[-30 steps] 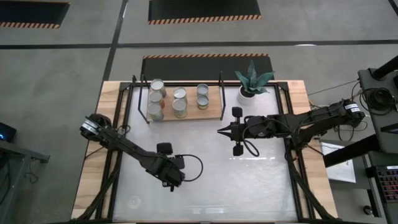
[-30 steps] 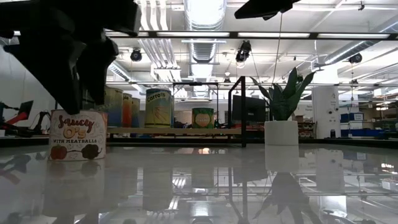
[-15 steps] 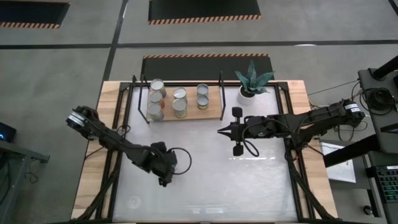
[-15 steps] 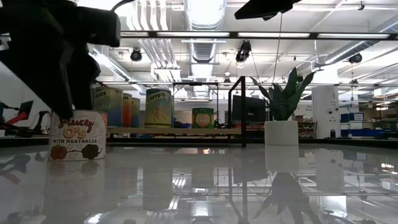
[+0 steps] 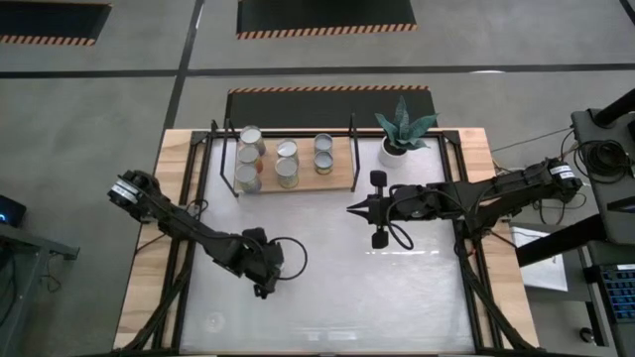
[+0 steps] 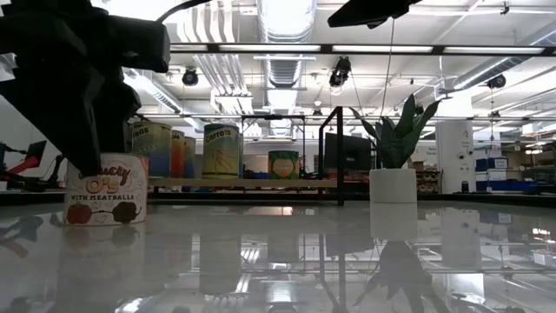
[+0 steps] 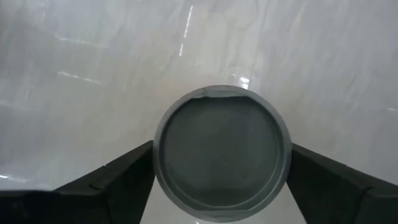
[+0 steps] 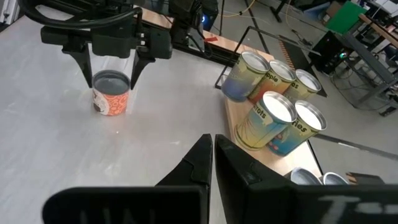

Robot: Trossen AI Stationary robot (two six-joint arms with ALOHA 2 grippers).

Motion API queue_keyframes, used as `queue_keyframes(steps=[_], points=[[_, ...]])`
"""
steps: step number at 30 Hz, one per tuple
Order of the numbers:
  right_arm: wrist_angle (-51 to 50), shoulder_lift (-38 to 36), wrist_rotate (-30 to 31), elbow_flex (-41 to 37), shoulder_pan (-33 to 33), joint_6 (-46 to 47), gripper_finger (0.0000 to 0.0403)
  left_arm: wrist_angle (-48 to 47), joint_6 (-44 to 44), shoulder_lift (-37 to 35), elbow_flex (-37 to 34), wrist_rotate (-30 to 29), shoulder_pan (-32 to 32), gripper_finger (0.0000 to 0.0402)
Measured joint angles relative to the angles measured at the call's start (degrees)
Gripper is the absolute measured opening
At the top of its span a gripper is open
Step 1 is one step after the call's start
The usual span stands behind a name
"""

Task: Pick and place cans onto a shelf
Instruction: Put the canned meatballs on the shelf

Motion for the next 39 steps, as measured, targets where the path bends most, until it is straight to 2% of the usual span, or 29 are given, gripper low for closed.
queue_keyframes(steps=[5, 13, 27, 39], points=[[0.00, 0.00, 0.00, 0.00, 0.00, 0.01, 0.0009, -0.27, 0.03, 0.00, 0.35, 0.40, 0.02, 0.0286], [-3.65, -0.61, 0.01, -0.04, 0.04, 0.07, 0.0009, -3.41, 8.56, 0.09, 7.75, 0.35, 2.91, 0.0284], [-6.31, -9.65, -0.02, -3.71, 0.04, 2.78, 0.0009, -6.22, 28.20, 1.42, 23.80, 0.24, 17.01, 0.0284], [-5.80, -14.14, -0.28, -6.09, 0.04, 3.56, 0.0009, -6.67, 40.05, 9.29, 32.77, 3.44, 27.60, 0.0284]])
